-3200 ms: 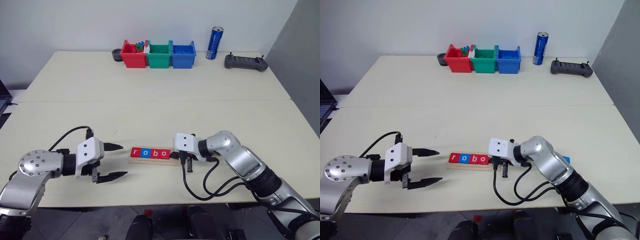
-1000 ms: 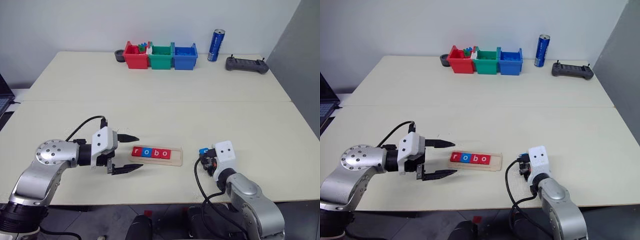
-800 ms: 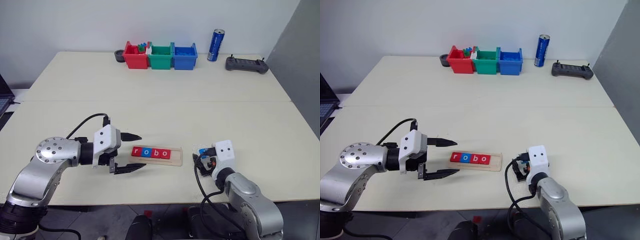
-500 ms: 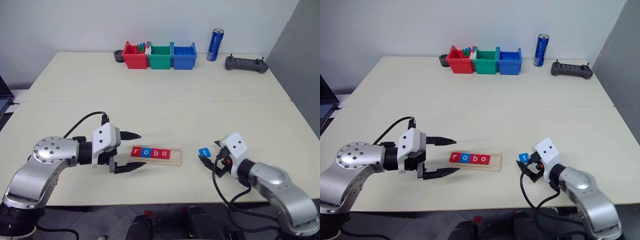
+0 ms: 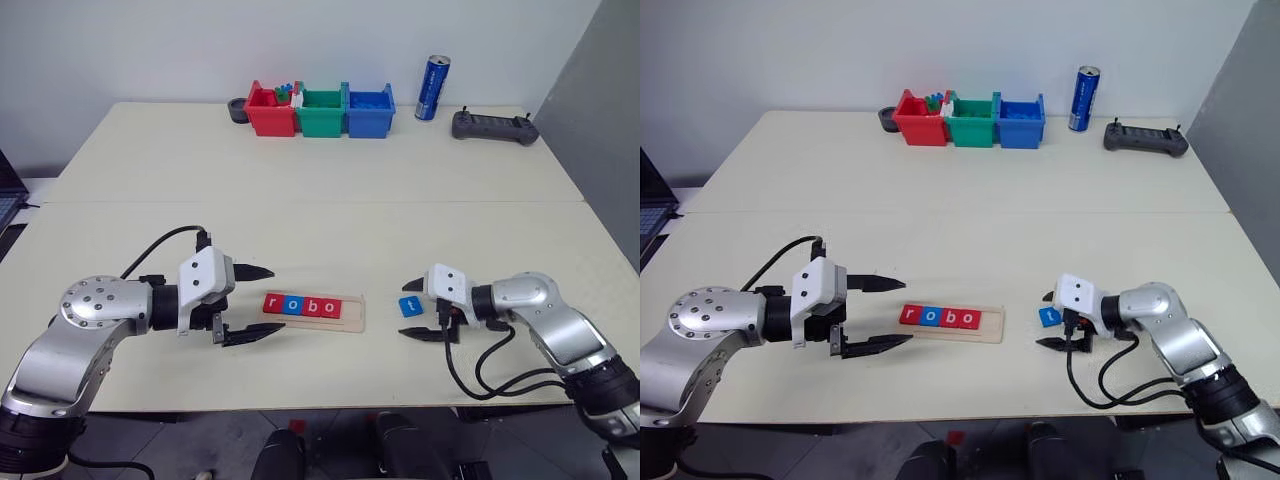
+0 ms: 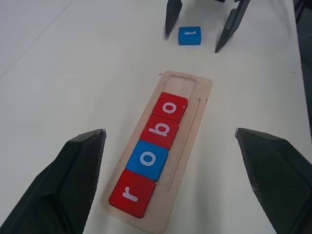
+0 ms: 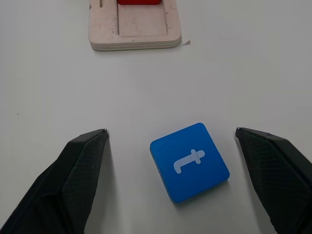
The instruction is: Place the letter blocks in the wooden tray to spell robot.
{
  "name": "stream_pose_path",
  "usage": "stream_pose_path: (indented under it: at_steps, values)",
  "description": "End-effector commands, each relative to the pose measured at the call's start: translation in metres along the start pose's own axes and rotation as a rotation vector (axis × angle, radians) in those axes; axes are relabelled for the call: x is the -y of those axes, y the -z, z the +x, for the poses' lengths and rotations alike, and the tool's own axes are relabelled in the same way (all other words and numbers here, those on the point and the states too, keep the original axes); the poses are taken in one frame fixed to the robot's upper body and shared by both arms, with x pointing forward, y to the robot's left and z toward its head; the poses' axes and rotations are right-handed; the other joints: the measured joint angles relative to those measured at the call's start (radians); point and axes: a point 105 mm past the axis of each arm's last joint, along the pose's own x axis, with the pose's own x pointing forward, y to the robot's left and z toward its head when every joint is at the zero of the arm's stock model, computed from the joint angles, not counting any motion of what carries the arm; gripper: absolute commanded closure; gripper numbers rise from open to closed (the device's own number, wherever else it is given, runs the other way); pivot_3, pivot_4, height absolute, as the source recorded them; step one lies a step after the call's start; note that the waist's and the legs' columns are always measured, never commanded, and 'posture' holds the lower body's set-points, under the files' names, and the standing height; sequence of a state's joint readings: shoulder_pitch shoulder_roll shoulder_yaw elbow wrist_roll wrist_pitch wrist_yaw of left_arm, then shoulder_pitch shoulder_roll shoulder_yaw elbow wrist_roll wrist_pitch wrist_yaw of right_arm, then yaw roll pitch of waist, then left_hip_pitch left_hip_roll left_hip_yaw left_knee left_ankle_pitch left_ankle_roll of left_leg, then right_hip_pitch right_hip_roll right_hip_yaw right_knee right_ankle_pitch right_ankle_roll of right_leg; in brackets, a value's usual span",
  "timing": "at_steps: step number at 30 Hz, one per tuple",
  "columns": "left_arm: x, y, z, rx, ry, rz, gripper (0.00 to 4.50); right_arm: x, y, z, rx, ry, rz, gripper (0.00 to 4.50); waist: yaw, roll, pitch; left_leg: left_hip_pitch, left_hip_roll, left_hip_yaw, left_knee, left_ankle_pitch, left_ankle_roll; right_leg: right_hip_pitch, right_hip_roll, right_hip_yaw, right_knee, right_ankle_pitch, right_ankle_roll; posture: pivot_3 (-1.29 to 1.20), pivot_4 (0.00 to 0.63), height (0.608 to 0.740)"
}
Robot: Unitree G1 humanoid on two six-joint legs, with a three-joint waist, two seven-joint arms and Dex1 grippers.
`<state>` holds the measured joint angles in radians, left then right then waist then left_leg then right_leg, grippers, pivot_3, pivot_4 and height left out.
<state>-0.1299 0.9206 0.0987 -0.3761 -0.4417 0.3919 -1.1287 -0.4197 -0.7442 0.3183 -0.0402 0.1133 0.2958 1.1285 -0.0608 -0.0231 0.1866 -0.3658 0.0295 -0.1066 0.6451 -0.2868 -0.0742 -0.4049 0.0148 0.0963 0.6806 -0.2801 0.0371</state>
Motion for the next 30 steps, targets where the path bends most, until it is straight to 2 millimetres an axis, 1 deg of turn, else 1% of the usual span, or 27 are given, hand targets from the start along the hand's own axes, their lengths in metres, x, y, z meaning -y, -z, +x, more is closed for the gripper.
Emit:
stream_pose_path:
  at_steps: [1, 4, 5, 6, 7, 9, 12, 14, 17, 20, 23, 30]
  values:
    - [0.001, 0.002, -0.008, -0.021, 0.003, 0.043, 0.0, 0.002, 0.002, -0.002, -0.02, -0.024, -0.004, 0.89, 0.001, 0.0, 0.0, 0.0, 0.0, 0.0, 0.0, 0.0, 0.0, 0.0, 0.0, 0.0, 0.0, 0.0, 0.0, 0.0, 0.15, 0.74]
    - [0.001, 0.013, -0.013, -0.044, 0.002, 0.042, 0.0, 0.002, -0.003, -0.002, -0.006, -0.032, -0.004, 1.93, 0.001, 0.0, 0.0, 0.0, 0.0, 0.0, 0.0, 0.0, 0.0, 0.0, 0.0, 0.0, 0.0, 0.0, 0.0, 0.0, 0.15, 0.74]
    - [0.0, 0.016, -0.014, -0.048, 0.0, 0.043, 0.0, 0.002, -0.006, -0.003, -0.004, -0.033, -0.014, 2.41, 0.001, 0.0, 0.0, 0.001, 0.0, 0.0, 0.0, 0.0, 0.0, 0.0, 0.0, 0.0, 0.001, 0.0, 0.0, 0.0, 0.15, 0.74]
    - [0.0, 0.019, -0.015, -0.05, -0.002, 0.044, 0.0, 0.002, -0.009, -0.003, -0.002, -0.032, -0.027, 2.66, 0.002, 0.0, 0.0, 0.001, 0.0, 0.0, 0.0, 0.0, 0.0, 0.0, 0.0, 0.0, 0.001, 0.0, 0.0, 0.0, 0.15, 0.74]
    - [0.0, 0.023, -0.017, -0.053, -0.004, 0.043, 0.0, 0.001, -0.016, -0.002, 0.016, -0.03, -0.034, 3.01, 0.002, 0.0, 0.0, 0.0, 0.0, 0.0, 0.0, 0.0, 0.0, 0.0, 0.0, 0.0, 0.001, 0.0, 0.0, 0.0, 0.15, 0.74]
    - [0.001, 0.031, -0.02, -0.063, -0.005, 0.047, 0.0, -0.001, -0.03, -0.002, 0.043, -0.03, -0.047, 3.04, 0.001, 0.001, 0.0, 0.001, 0.0, 0.0, 0.0, 0.0, 0.0, 0.0, 0.0, 0.0, 0.001, 0.0, 0.0, 0.0, 0.15, 0.74]
    - [0.002, 0.042, -0.024, -0.072, -0.003, 0.05, 0.0, -0.01, -0.054, 0.003, 0.073, -0.043, -0.081, 3.04, 0.001, 0.001, 0.001, 0.0, 0.0, 0.0, 0.0, 0.0, 0.0, 0.0, 0.0, 0.0, 0.001, 0.0, 0.0, 0.0, 0.15, 0.74]
    - [0.002, 0.046, -0.025, -0.072, -0.002, 0.054, 0.0, -0.014, -0.063, 0.005, 0.081, -0.046, -0.081, 3.04, 0.002, 0.002, 0.001, 0.0, 0.0, 0.0, 0.0, 0.0, 0.0, -0.001, 0.0, 0.0, 0.001, 0.0, 0.0, 0.0, 0.15, 0.74]
    - [0.0, 0.06, -0.029, -0.077, -0.002, 0.053, 0.0, -0.018, -0.078, 0.024, 0.09, -0.017, -0.064, 3.04, 0.002, 0.002, 0.001, 0.0, 0.0, -0.001, 0.0, 0.0, 0.0, 0.0, 0.0, -0.001, 0.001, 0.0, 0.0, 0.0, 0.15, 0.74]
    - [0.0, 0.069, -0.031, -0.073, -0.001, 0.056, 0.0, -0.015, -0.076, 0.037, 0.054, 0.01, -0.045, 3.04, 0.002, 0.002, 0.001, 0.0, 0.0, -0.001, 0.0, 0.0, 0.0, -0.001, 0.0, -0.001, 0.001, 0.0, 0.0, 0.0, 0.15, 0.74]
    - [0.001, 0.076, -0.032, -0.07, 0.0, 0.061, 0.0, -0.012, -0.078, 0.045, 0.04, 0.023, -0.041, 3.04, 0.005, 0.002, 0.001, -0.001, 0.0, 0.0, 0.0, 0.0, 0.0, -0.001, -0.001, -0.001, 0.0, 0.0, 0.0, 0.0, 0.15, 0.74]
    - [0.006, 0.085, -0.032, -0.062, -0.003, 0.07, 0.0, -0.009, -0.074, 0.053, 0.009, 0.017, -0.03, 3.04, 0.003, 0.002, 0.001, -0.001, 0.0, -0.001, 0.0, 0.0, 0.0, -0.001, 0.0, -0.002, 0.001, 0.0, 0.0, 0.0, 0.15, 0.74]
